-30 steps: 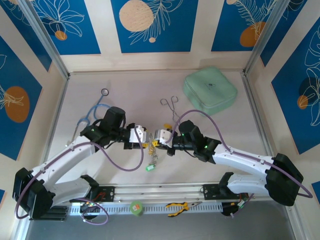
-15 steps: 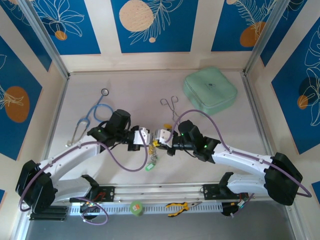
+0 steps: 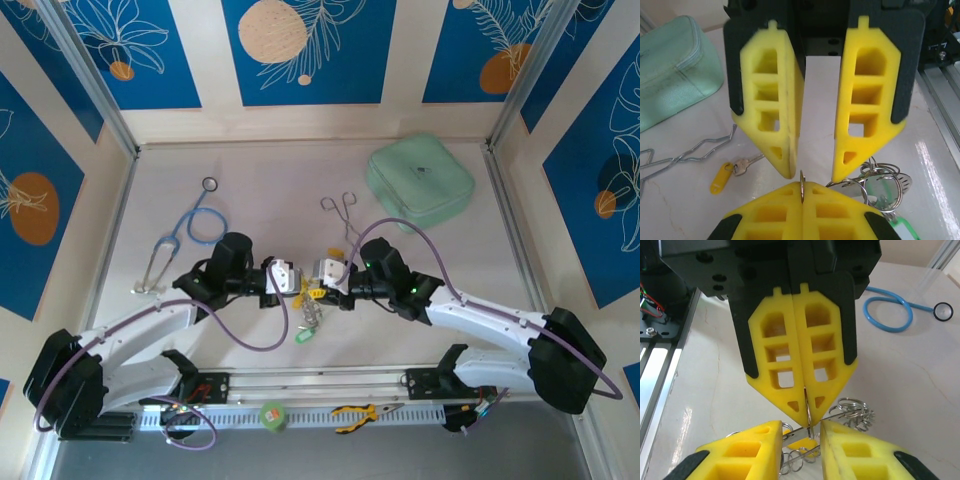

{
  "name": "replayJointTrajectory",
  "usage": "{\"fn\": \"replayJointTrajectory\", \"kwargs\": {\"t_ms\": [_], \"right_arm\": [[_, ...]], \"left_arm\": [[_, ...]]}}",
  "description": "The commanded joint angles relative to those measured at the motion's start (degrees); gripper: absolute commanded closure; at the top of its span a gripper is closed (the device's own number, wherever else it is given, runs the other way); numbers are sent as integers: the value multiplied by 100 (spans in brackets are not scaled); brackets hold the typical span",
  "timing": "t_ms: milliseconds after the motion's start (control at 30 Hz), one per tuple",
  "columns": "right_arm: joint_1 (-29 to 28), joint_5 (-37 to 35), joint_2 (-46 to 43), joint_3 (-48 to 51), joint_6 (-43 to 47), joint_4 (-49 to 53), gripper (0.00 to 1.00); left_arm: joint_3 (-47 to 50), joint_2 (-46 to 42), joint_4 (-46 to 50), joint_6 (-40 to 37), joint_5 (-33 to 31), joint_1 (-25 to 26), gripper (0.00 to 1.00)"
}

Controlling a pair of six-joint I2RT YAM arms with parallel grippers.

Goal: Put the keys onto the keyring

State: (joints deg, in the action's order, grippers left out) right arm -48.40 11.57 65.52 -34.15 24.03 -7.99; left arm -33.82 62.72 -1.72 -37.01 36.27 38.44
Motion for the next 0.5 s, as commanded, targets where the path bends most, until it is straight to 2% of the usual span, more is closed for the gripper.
{"fn": "replayJointTrajectory", "kwargs": {"t_ms": [0, 133, 300, 467], "right_arm": [[-36, -49, -3, 92, 126, 41, 73], [53, 4, -92, 120, 156, 16, 74], [353, 503, -564, 363, 152, -71, 73], [318, 381, -479, 371, 574, 57, 73]], "left_arm": [[85, -100, -535, 285, 337, 35, 100], [138, -121, -575, 317, 385, 35, 100], [345, -286, -773, 420, 269, 33, 100], [535, -319, -1198, 659, 301, 41, 100]]}}
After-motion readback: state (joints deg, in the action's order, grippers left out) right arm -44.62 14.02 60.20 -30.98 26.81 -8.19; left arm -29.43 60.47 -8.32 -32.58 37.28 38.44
